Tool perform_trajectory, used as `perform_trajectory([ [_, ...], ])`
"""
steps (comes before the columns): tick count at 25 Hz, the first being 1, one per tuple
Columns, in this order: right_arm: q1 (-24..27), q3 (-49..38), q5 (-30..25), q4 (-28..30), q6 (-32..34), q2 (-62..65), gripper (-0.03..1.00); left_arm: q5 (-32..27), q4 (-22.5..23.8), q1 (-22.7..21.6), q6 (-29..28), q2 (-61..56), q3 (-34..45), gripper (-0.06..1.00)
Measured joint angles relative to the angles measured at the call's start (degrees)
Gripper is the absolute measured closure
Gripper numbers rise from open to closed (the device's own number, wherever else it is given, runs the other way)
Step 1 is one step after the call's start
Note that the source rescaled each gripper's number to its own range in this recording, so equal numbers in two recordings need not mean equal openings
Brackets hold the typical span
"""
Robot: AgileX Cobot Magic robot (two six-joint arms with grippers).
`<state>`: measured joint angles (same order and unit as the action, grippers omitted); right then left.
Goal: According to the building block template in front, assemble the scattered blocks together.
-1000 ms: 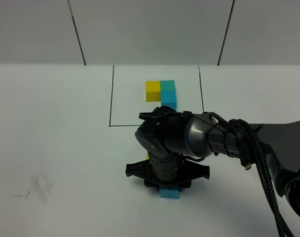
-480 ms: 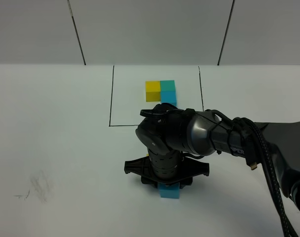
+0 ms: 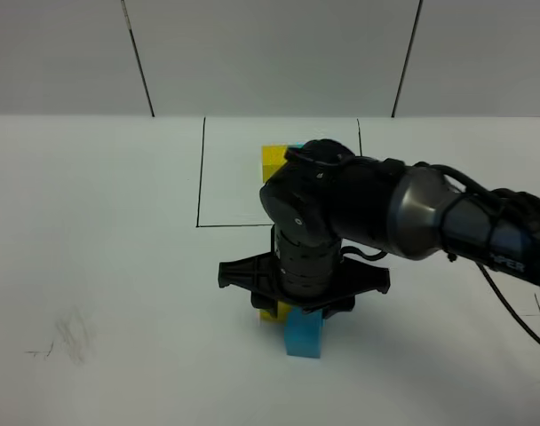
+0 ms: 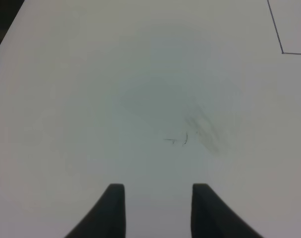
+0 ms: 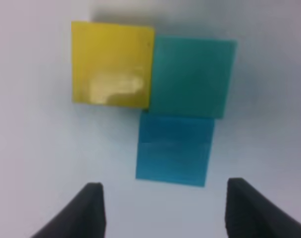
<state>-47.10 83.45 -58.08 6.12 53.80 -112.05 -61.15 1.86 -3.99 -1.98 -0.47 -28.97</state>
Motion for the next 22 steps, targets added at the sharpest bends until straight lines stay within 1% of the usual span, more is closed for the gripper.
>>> perform_trajectory([
  [2, 0.0, 0.0, -1.87, 2.86, -0.2, 2.61, 0.64, 0.0, 0.0, 0.0, 0.0, 0.0, 0.0, 0.94],
  [4, 0.0, 0.0, -4.3, 8.17, -0.2, 4.82, 0.64, 0.0, 0.0, 0.0, 0.0, 0.0, 0.0, 0.94],
  [6, 0.23, 0.0, -8.04, 14.12, 0.49, 6.83, 0.63, 0.0, 0.0, 0.0, 0.0, 0.0, 0.0, 0.94],
  [8, 1.45, 0.0, -10.24, 18.88, 0.79, 8.52, 0.62, 0.0, 0.0, 0.0, 0.0, 0.0, 0.0, 0.94],
  [10, 3.65, 0.0, -10.7, 22.0, -0.94, 10.36, 0.59, 0.0, 0.0, 0.0, 0.0, 0.0, 0.0, 0.94],
  [12, 6.91, 0.0, -10.82, 23.46, -4.11, 11.91, 0.55, 0.0, 0.0, 0.0, 0.0, 0.0, 0.0, 0.94],
  [15, 12.89, 0.0, -10.92, 26.02, -11.39, 14.08, 0.46, 0.0, 0.0, 0.0, 0.0, 0.0, 0.0, 0.94],
  [19, 23.11, 0.0, -9.49, 28.92, -21.92, 16.4, 0.27, 0.0, 0.0, 0.0, 0.0, 0.0, 0.0, 0.94],
  [22, 30.78, 0.0, -7.28, 29.22, -29.21, 18.13, 0.11, 0.0, 0.0, 0.0, 0.0, 0.0, 0.0, 0.94],
])
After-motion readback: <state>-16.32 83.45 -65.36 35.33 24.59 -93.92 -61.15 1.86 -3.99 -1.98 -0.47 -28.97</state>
